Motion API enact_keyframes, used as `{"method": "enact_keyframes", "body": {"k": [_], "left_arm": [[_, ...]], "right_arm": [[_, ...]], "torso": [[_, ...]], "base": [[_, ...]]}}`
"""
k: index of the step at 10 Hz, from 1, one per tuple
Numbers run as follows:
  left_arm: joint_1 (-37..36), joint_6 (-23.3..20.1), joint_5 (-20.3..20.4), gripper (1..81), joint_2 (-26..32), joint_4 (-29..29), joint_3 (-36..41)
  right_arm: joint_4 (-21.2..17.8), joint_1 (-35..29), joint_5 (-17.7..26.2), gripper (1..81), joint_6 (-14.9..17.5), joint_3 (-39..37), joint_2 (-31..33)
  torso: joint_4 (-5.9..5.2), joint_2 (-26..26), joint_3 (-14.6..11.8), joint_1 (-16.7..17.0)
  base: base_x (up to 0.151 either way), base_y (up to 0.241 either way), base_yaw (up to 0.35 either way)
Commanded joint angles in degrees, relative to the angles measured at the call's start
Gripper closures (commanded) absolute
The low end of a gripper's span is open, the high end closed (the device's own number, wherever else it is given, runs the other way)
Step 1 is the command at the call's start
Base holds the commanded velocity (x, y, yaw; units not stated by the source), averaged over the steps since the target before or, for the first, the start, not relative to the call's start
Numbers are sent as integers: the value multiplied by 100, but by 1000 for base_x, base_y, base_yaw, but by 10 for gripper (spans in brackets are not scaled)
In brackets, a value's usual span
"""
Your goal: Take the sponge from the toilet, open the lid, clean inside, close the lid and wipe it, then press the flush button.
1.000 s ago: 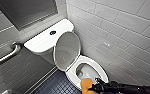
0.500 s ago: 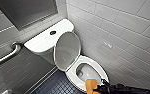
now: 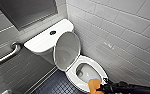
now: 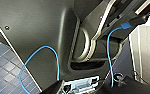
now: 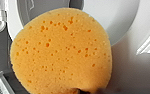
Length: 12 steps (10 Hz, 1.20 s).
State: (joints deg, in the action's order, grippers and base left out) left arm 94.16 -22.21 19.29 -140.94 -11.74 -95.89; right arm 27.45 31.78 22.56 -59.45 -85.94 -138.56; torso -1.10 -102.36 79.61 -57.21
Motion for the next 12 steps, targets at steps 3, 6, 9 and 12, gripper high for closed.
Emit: {"method": "enact_keyframes", "body": {"k": [3,6,9,12], "left_arm": [[256,-3,-549,10,126,84,193],[239,-3,-531,10,144,84,193],[107,6,-514,10,205,84,263],[11,-3,-514,10,337,84,501]], "right_arm": [[-30,-1476,1180,811,-102,88,-957],[-38,-1581,1189,811,-49,-229,-1370],[-91,-1749,1180,811,-84,-185,-1344],[-91,-1828,1189,811,-93,-106,-1335]], "torso": [[0,0,0,0],[0,0,0,0],[0,0,0,0],[0,0,0,0]], "base": [[0,0,0],[0,0,0],[0,0,0],[0,0,0]]}}
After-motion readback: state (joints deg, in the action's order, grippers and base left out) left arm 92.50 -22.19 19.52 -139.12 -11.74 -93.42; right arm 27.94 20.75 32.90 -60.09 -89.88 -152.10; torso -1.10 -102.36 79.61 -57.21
